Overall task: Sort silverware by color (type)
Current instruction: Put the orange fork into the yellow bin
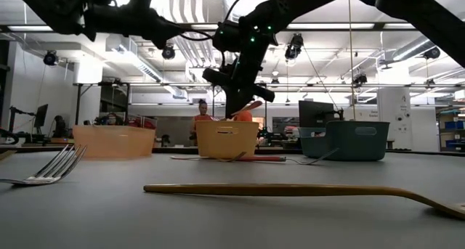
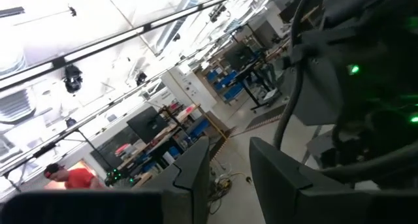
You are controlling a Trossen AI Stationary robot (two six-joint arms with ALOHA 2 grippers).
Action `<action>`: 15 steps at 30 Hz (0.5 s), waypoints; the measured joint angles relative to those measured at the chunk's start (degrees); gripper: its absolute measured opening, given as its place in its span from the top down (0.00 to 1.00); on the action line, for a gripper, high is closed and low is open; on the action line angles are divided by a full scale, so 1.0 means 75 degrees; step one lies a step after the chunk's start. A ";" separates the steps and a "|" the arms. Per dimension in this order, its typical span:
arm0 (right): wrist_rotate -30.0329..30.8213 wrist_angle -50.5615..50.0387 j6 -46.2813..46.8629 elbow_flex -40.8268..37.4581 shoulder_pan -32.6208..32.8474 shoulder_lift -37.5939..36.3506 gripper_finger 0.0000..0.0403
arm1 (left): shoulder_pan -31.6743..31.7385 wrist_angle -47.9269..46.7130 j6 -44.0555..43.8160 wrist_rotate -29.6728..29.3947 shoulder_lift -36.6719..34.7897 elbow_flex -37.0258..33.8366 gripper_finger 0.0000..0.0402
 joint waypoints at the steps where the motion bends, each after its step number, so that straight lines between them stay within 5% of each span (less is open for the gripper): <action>1: 0.0000 0.0051 -0.0004 0.0000 -0.0003 0.0001 0.96 | 0.0019 0.0073 -0.0002 0.0000 0.0071 0.0000 0.77; 15: -0.0159 0.0476 -0.0125 0.0003 -0.0135 0.0386 0.96 | 0.0086 0.0658 0.0000 0.0006 0.0431 0.0000 0.77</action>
